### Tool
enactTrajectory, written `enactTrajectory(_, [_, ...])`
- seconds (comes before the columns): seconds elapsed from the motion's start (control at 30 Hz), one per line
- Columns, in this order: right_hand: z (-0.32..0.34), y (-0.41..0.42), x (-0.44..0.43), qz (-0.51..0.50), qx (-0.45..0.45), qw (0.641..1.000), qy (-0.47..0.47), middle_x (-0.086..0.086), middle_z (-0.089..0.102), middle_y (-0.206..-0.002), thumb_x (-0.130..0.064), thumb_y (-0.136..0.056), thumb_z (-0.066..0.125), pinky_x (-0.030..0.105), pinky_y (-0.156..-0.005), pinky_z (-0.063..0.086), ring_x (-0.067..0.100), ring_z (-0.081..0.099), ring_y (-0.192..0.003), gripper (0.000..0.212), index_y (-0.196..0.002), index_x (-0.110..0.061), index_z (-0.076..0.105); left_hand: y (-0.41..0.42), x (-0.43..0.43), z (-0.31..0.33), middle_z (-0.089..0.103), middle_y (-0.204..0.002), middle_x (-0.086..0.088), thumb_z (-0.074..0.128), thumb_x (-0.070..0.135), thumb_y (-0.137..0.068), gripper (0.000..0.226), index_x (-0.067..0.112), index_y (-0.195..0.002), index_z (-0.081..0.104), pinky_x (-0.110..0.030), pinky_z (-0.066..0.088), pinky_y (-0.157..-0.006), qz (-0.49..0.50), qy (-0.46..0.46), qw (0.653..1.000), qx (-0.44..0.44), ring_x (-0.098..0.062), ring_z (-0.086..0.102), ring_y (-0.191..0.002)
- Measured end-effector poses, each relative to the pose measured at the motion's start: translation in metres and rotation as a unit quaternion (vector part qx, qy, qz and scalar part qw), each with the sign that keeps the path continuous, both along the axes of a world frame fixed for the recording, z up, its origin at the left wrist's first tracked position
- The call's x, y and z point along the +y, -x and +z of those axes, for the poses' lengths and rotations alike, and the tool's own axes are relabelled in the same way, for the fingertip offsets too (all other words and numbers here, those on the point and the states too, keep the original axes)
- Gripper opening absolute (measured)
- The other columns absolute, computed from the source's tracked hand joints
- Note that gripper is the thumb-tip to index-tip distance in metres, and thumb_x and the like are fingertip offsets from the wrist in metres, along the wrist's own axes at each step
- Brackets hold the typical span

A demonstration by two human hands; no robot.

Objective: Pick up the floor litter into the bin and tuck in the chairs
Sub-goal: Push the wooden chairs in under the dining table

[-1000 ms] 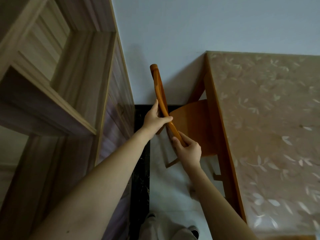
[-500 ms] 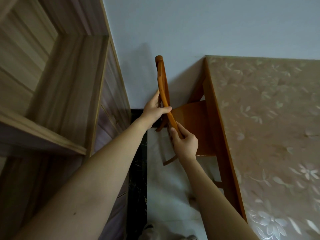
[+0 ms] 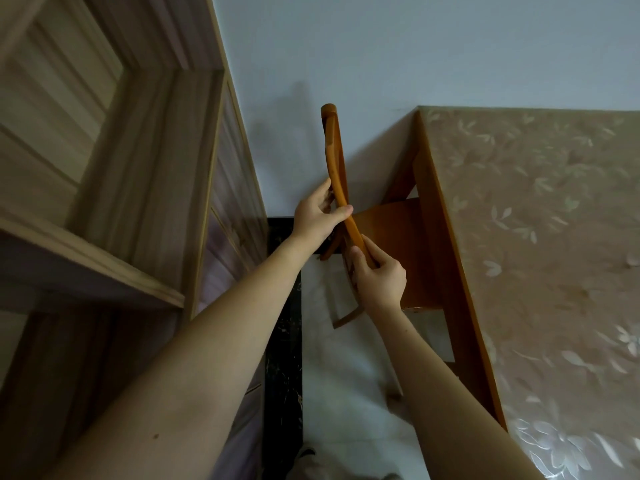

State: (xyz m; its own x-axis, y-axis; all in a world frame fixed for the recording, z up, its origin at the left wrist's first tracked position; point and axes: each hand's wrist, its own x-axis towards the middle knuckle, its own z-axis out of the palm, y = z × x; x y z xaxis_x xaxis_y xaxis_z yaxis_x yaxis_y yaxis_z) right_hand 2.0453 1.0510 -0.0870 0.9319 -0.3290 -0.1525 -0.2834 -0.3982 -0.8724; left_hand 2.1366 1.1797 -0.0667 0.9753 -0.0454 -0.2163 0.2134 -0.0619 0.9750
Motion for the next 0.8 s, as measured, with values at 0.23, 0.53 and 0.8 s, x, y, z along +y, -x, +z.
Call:
enactTrajectory(0.23, [0.012,0.008,-0.013,0.106,0.031,0.994,-0.023,0.0,0.071,-0.087,-0.033,-0.095,0.058,0.046,-0.069,0.058,0.017,0.065,-0.068,0.049,-0.142,-0.027,0.047,0.036,-0.005,0.019,0.047,-0.144,-0.004,0.057,0.017,-0.094,0.054,0.015,-0.145,0.037,-0.029,0.038,-0.106,-0.008,-0.129,0.99,-0.054,-0.017,0.044,-0.132])
enactTrajectory(0.53, [0.105,0.109,-0.091,0.245,-0.135,0.922,0.268,0.004,0.045,-0.149,-0.051,-0.098,0.037,0.034,-0.115,0.026,0.023,0.035,-0.14,0.058,-0.145,-0.018,0.043,0.124,-0.027,0.108,0.05,-0.141,-0.01,0.031,0.044,-0.096,0.057,0.01,-0.142,0.041,-0.045,0.034,-0.109,-0.088,-0.494,0.804,-0.32,-0.027,0.043,-0.131])
enactTrajectory(0.8, [0.151,0.265,-0.225,0.173,-0.128,0.896,0.389,0.003,0.049,-0.146,-0.051,-0.099,0.034,0.04,-0.116,0.026,0.024,0.036,-0.14,0.056,-0.145,-0.02,0.043,0.283,-0.122,0.143,0.052,-0.14,-0.008,0.037,0.04,-0.097,0.052,0.012,-0.14,0.046,-0.045,0.034,-0.11,-0.159,-0.485,0.767,-0.39,-0.028,0.042,-0.133])
